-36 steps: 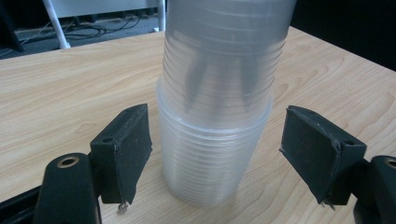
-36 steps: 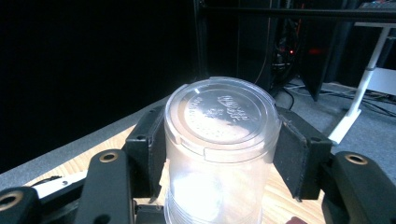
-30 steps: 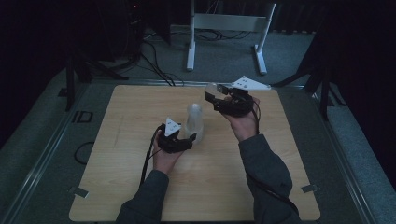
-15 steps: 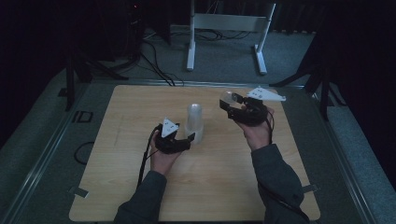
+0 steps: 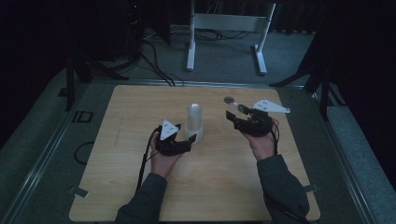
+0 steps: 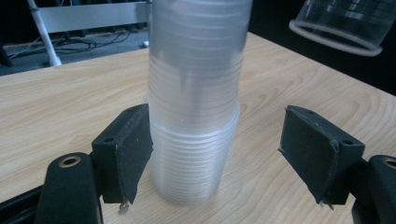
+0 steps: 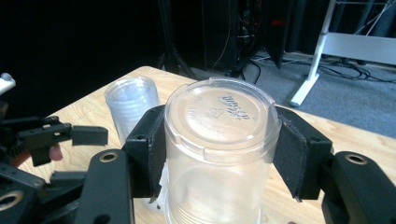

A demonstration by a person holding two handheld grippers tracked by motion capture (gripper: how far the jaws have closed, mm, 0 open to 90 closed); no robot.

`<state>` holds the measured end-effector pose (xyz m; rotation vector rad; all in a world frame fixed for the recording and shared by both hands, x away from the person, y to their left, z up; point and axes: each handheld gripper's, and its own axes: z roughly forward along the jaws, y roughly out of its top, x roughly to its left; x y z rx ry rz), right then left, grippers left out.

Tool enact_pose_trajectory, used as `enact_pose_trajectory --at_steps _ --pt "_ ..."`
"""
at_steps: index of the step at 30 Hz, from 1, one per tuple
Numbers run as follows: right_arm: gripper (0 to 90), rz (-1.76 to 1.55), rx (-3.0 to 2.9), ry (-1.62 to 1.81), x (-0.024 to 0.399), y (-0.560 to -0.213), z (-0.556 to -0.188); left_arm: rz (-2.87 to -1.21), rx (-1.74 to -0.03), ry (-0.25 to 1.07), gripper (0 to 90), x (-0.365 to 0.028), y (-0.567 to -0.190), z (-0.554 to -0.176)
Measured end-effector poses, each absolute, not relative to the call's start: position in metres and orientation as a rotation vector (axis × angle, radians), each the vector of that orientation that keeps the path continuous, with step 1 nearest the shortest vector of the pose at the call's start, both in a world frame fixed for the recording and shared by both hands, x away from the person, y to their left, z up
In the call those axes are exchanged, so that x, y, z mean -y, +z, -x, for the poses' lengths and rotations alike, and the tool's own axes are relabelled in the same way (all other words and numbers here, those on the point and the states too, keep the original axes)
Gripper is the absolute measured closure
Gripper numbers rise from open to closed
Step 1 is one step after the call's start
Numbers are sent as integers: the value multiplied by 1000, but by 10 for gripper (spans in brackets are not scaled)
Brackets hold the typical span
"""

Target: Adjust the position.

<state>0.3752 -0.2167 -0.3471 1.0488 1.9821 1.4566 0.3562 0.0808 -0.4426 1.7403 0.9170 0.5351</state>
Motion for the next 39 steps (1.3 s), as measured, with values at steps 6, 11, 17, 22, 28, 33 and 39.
enact_pose_trajectory --at_steps 6,11,17,22,28,33,39 --pt "405 -1066 -1981 1457 221 -357 -370 -1744 -896 523 259 -77 -441 -352" --pt "406 -1102 -1985 1461 222 -367 -367 -1750 -878 504 260 -72 -442 -351" --pt "405 -1133 -1988 1458 221 -381 -364 -1764 -855 489 259 -68 -444 -348" --pt "406 -1149 -1995 1459 220 -391 -360 -1768 -845 472 260 -64 -445 -347" --pt "406 -1148 -1993 1483 219 -396 -357 -1781 -828 464 260 -60 -446 -345" --pt "406 -1150 -1990 1486 218 -400 -355 -1785 -811 452 261 -58 -446 -345" --pt "406 -1173 -1991 1499 217 -407 -354 -1796 -791 447 261 -54 -446 -344"
